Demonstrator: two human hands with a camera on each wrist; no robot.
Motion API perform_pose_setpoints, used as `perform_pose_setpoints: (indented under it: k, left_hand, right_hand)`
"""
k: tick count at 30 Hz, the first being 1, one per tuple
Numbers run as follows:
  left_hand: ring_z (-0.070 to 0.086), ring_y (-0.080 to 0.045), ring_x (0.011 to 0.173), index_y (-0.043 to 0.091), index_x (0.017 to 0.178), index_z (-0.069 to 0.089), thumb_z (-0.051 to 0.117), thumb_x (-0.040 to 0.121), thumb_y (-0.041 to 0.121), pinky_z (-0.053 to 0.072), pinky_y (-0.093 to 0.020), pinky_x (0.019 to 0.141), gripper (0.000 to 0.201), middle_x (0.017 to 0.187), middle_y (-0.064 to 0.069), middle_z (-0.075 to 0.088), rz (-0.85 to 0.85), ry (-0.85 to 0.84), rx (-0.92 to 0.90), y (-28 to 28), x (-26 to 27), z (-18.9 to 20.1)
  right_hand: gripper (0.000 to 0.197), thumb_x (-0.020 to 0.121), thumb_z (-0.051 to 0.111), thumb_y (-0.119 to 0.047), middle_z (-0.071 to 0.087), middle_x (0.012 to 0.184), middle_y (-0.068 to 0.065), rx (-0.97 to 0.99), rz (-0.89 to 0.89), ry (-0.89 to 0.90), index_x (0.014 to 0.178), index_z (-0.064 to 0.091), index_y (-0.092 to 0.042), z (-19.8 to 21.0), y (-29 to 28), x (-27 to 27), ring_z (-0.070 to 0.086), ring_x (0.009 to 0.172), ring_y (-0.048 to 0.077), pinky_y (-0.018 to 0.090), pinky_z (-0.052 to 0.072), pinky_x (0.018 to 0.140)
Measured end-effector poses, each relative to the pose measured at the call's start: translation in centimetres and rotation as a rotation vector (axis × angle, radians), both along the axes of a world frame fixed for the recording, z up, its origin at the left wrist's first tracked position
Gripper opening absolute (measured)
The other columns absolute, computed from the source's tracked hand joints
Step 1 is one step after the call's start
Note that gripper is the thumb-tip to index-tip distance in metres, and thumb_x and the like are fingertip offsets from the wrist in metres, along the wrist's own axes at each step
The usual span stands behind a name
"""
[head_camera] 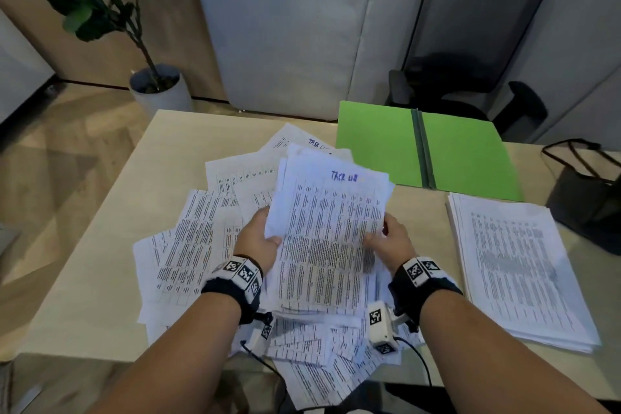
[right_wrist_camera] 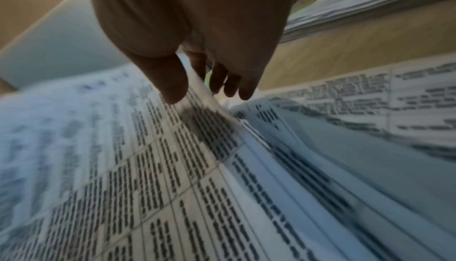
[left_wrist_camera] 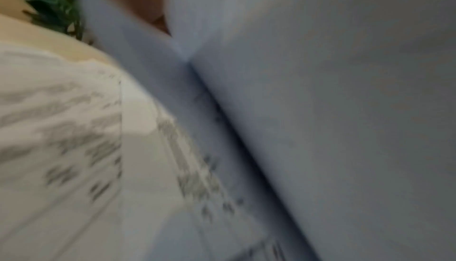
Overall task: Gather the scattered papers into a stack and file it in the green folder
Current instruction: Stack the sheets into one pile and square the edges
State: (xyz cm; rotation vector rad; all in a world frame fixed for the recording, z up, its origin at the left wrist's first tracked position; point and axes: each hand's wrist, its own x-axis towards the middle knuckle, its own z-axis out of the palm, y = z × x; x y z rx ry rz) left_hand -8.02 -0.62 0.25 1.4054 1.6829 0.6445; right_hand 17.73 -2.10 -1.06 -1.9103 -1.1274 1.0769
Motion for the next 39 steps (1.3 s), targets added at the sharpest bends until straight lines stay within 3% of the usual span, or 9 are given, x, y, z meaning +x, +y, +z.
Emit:
perform_pose_setpoints:
  k: [6,10,13,17,21,28,32,35,39]
  left_hand:
    - [0.06,-0.011,0.102,0.023,0.12,0.054,0.052,0.092,0.003,0.046,-0.033,0.092,0.034,0.115,0.008,0.064,0.134,-0.25,0.219,1.8,0.4,5.9]
    - [0.064,-0.018,0.1,0.026,0.117,0.054,0.058,0.078,0.002,0.051,-0.036,0.085,0.047,0.107,0.004,0.068,0.22,-0.477,0.27,2.7,0.6,7.6]
    - [0.06,-0.016,0.095,0.016,0.123,0.045,0.054,0.076,-0.014,0.048,-0.029,0.079,0.056,0.102,0.005,0.063,0.26,-0.517,0.267,2.4,1.0,7.7]
    - [0.055,-0.006,0.095,0.018,0.122,0.043,0.048,0.082,-0.014,0.043,-0.021,0.072,0.052,0.104,0.005,0.059,0.266,-0.454,0.203,1.7,1.8,7.1]
    - [0.056,-0.007,0.09,0.015,0.131,0.039,0.045,0.083,-0.014,0.045,-0.023,0.071,0.056,0.114,-0.003,0.059,0.282,-0.372,0.192,2.6,2.0,5.5]
    - [0.048,-0.018,0.062,0.004,0.135,0.032,0.033,0.096,0.0,0.031,-0.024,0.046,0.039,0.089,-0.015,0.054,0.141,0.068,-0.035,2.2,3.1,3.1]
    - [0.059,-0.032,0.088,0.006,0.13,0.04,0.039,0.098,0.007,0.042,-0.03,0.062,0.032,0.1,-0.013,0.058,0.029,0.128,0.072,3.1,5.5,3.6]
    - [0.059,-0.019,0.095,0.013,0.132,0.047,0.047,0.097,0.011,0.047,-0.026,0.079,0.036,0.122,-0.007,0.061,-0.071,0.078,0.061,3.0,8.8,3.8]
    - [0.061,-0.015,0.09,0.012,0.13,0.053,0.055,0.093,0.014,0.048,-0.019,0.075,0.037,0.107,-0.001,0.065,-0.238,0.08,-0.032,1.2,14.6,2.2]
  right_hand:
    - [0.05,0.082,0.054,0.018,0.058,0.113,0.025,0.348,-0.097,0.408,0.124,0.042,-0.005,7.3,1.9,-0.9,0.058,0.102,0.039,0.041,0.05,0.089]
    - [0.062,0.078,0.047,0.027,0.065,0.109,0.001,0.515,-0.048,0.544,0.116,0.048,-0.022,10.9,2.5,-2.3,0.062,0.101,0.015,0.038,0.052,0.089]
    - [0.065,0.07,0.045,0.026,0.058,0.107,0.004,0.477,-0.054,0.507,0.114,0.043,-0.021,9.9,2.1,-2.6,0.058,0.099,0.019,0.045,0.052,0.084]
    - [0.064,0.074,0.034,0.031,0.049,0.097,0.004,0.417,-0.086,0.484,0.117,0.037,-0.018,9.0,1.8,-2.6,0.049,0.084,0.013,0.022,0.046,0.062]
    - [0.055,0.082,0.037,0.025,0.057,0.1,0.001,0.389,-0.054,0.424,0.117,0.039,-0.017,8.6,2.0,-2.8,0.057,0.092,0.014,0.024,0.05,0.073]
    - [0.011,0.091,0.047,-0.006,0.063,0.091,0.011,0.092,0.005,-0.166,0.1,0.054,-0.005,4.1,1.9,-1.2,0.058,0.086,0.027,0.029,0.04,0.069]
    - [0.012,0.092,0.041,-0.001,0.047,0.071,-0.002,0.194,-0.167,-0.193,0.088,0.043,-0.012,5.9,1.6,1.6,0.046,0.069,0.021,0.027,0.036,0.057]
    - [0.027,0.097,0.037,-0.005,0.055,0.088,0.002,0.112,-0.255,-0.268,0.118,0.051,-0.016,6.1,0.7,5.3,0.052,0.082,0.022,0.023,0.037,0.067]
    - [0.038,0.096,0.035,-0.003,0.061,0.103,0.013,-0.033,-0.393,-0.307,0.13,0.049,-0.012,3.2,-2.3,11.4,0.056,0.087,0.027,0.028,0.044,0.076]
